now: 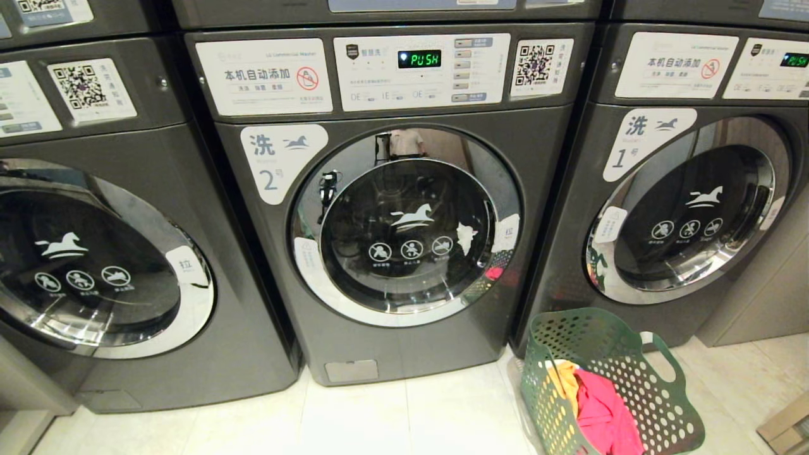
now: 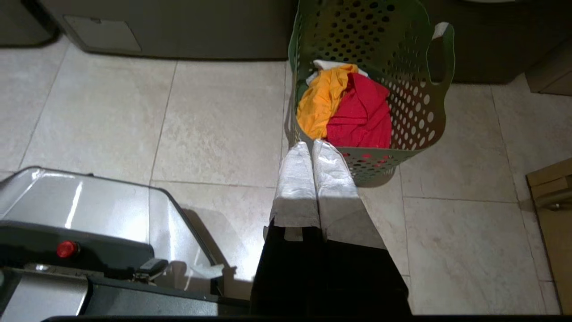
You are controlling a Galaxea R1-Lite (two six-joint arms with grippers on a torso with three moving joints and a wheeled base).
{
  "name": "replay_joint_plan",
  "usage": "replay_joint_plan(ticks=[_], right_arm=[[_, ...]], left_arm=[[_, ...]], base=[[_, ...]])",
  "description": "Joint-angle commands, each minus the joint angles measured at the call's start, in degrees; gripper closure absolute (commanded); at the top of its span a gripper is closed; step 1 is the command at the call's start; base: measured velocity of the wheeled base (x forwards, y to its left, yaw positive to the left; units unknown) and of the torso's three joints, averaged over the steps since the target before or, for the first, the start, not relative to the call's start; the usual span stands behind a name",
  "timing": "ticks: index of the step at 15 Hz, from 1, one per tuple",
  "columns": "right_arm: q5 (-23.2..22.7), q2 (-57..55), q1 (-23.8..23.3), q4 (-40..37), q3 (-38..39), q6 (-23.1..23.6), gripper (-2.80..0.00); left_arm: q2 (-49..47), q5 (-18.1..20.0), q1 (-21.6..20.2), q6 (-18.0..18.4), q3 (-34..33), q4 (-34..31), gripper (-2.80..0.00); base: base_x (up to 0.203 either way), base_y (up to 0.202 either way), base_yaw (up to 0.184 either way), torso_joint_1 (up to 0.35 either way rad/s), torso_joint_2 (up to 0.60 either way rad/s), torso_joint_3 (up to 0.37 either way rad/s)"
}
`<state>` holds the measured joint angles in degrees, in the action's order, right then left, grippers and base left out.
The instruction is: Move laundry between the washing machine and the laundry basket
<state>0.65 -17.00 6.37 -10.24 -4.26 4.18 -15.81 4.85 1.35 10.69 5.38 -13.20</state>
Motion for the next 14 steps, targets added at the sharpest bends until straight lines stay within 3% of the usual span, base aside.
replay_joint_plan(ticks=[1,5,10,12,14], right_arm=[[0.2,1.2,-0.2,1.4,0.7,-0.7,0.00],[-0.1,1.2,-8.4,0.7,0.4,2.1,0.00],[-1.4,16.4,-6.6,2.6,1.2,3.4,0.00],[-1.4,17.3,-6.0,11.6,4.0,3.8,0.00],[-1.4,17.0,-5.8,10.7,4.4,4.1,0.00]], left_arm=[[-0.5,-0.5,3.8,-0.4,0.0,-0.3,0.00],[-0.5,-4.1,3.8,-5.6,-1.6,4.9,0.00],[-0.5,-4.1,3.8,-5.2,-2.4,5.4,0.00],[-0.5,-3.8,3.8,-5.5,-3.0,6.2,0.00],[-0.5,-3.3,3.8,-5.2,-5.0,12.5,0.00]], base=[[0.000,0.000,0.000,0.000,0.00,0.000],[0.000,0.000,0.000,0.000,0.00,0.000],[0.000,0.000,0.000,0.000,0.00,0.000],[0.000,0.000,0.000,0.000,0.00,0.000],[0.000,0.000,0.000,0.000,0.00,0.000]])
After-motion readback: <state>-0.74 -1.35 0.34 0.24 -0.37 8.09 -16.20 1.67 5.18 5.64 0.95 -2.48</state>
